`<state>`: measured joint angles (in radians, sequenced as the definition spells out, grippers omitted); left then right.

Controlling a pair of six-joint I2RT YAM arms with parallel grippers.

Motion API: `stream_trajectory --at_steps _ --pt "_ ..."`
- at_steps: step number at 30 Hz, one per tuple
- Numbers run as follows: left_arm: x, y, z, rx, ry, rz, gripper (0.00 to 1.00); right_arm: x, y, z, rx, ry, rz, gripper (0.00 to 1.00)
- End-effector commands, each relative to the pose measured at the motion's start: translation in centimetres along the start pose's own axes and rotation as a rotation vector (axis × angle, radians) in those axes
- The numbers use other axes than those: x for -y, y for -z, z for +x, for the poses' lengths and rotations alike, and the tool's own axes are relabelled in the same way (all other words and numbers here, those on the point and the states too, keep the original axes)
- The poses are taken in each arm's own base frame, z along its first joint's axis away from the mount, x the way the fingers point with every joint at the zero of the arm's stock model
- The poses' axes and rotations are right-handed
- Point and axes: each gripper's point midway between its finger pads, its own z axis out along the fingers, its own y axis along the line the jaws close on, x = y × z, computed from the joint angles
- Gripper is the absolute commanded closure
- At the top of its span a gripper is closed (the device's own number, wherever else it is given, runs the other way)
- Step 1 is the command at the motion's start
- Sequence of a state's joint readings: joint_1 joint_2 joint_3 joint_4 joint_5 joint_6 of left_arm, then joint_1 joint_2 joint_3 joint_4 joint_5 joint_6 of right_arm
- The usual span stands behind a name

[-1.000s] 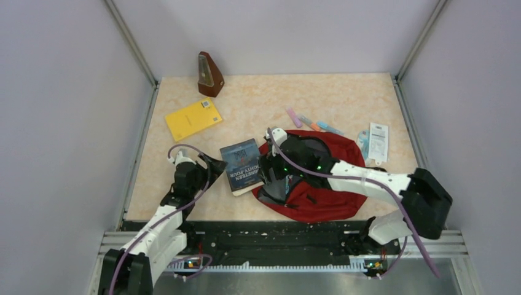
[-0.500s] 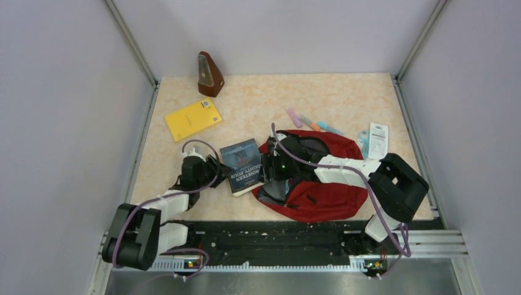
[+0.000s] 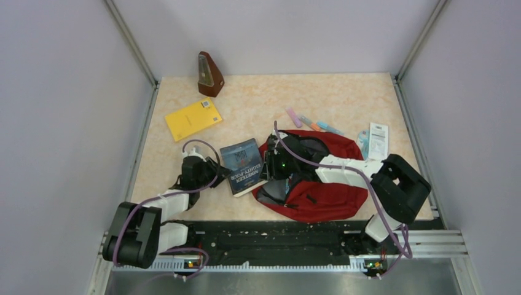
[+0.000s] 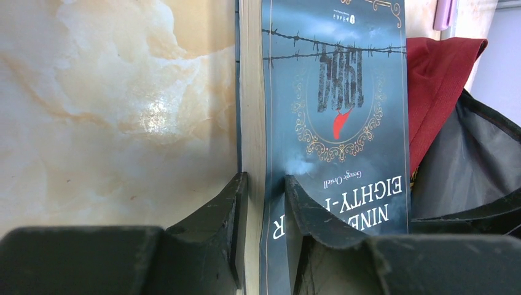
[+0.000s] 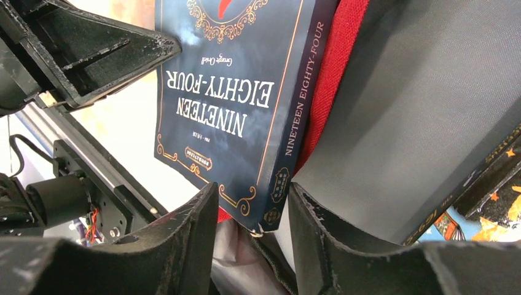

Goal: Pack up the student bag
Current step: Pick up the book from the center of the board.

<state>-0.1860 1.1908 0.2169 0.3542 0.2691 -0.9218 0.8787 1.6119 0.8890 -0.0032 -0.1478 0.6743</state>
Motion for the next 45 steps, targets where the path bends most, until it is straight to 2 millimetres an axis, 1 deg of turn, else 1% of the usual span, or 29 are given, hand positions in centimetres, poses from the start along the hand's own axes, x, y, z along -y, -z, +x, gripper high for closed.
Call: stream_trajectory --at_steps 1,7,10,12,15,18,31,38,39,40,42,44,45 --pt "-0.3 0.2 0.1 0.006 -0.020 -0.004 0.78 -2.3 1.8 -1.8 0.039 -0.003 -0.056 0.57" --pt "-0.2 0.3 0.1 0.008 -0.021 -0.001 0.80 -3.1 2.2 -1.5 0.043 -0.010 -0.085 0.62" --pt "-0.3 0.3 0.1 0.009 -0.018 0.000 0.80 -4.6 2.1 -1.8 0.065 -0.034 -0.163 0.68" --pt "-0.2 0.4 0.1 0.009 -0.018 0.005 0.81 -5.4 2.1 -2.0 0.083 -0.031 -0.183 0.69" --pt "0.0 0.5 0.1 0.014 -0.016 0.013 0.82 -6.1 1.9 -2.5 0.116 -0.032 -0.206 0.69" --pt "0.2 0.7 0.1 0.017 -0.016 0.024 0.83 -6.1 1.2 -3.0 0.136 -0.039 -0.200 0.69" --pt "1.3 1.4 0.1 0.025 0.013 0.079 0.85 -6.8 -2.7 -4.4 0.148 -0.046 -0.217 0.64" --pt "2.1 1.9 0.1 0.038 0.013 0.121 0.85 -7.7 -3.6 -5.7 0.177 -0.013 -0.239 0.63" --pt "2.3 2.0 0.0 0.043 0.007 0.129 0.85 -7.8 -3.6 -5.8 0.177 -0.007 -0.241 0.65" --pt "2.5 2.1 -0.1 0.047 -0.004 0.139 0.85 -8.1 -3.5 -6.1 0.183 0.003 -0.247 0.69" --pt "3.2 2.5 -0.5 0.057 -0.028 0.153 0.83 -8.7 -2.8 -6.8 0.202 0.029 -0.259 0.84" --pt "4.3 3.2 -1.5 0.091 -0.066 0.169 0.76 -9.5 -1.3 -8.0 0.242 0.057 -0.275 1.00" --pt "4.8 3.7 -2.0 0.108 -0.086 0.178 0.68 -10.1 0.2 -8.9 0.277 0.076 -0.290 1.00"
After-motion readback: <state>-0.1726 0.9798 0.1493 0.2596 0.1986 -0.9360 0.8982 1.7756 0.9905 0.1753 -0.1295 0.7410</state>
